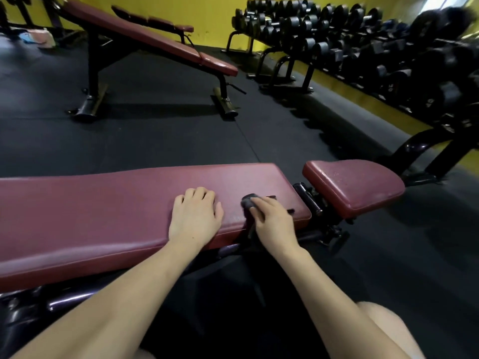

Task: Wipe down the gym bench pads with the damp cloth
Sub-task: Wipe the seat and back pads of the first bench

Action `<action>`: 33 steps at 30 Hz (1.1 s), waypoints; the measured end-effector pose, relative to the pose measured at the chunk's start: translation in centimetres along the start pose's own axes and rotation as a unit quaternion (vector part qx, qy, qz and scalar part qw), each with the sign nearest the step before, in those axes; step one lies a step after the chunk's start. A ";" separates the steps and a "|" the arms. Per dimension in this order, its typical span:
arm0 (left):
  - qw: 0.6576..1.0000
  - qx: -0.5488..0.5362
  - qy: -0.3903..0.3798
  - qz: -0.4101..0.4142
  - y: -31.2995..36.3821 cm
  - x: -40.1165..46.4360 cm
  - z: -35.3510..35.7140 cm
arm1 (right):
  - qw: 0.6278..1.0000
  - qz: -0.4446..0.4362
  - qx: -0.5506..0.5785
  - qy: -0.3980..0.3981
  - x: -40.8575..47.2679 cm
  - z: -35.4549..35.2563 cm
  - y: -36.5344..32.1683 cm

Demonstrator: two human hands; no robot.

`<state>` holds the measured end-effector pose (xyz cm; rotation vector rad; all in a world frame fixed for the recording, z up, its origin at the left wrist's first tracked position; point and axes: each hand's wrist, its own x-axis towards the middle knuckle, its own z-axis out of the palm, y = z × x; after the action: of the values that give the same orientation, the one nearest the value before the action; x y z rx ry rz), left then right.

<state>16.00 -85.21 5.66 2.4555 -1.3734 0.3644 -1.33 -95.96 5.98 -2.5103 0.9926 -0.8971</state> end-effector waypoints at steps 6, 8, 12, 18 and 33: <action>0.999 -0.014 -0.010 0.033 -0.2 -0.1 -0.1 | 0.998 0.029 0.010 -0.062 0.1 -1.6 -0.5; 0.999 -0.020 -0.010 0.040 -0.2 -0.2 -0.1 | 0.997 0.056 -0.007 -0.061 0.4 -2.4 0.5; 0.999 -0.023 -0.002 0.044 -0.2 -0.3 -0.1 | 0.989 0.139 -0.028 -0.043 1.3 -3.4 3.0; 0.999 -0.018 -0.010 0.037 0.0 0.0 0.0 | 0.990 0.137 -0.024 -0.015 1.4 -2.5 2.7; 0.999 0.030 0.021 -0.012 11.0 2.8 2.2 | 0.987 -0.006 0.128 -0.099 6.3 -5.9 12.2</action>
<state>8.17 -93.67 6.16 2.4946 -1.3344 0.4545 -7.81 -109.34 7.47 -2.3345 0.7492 -0.7104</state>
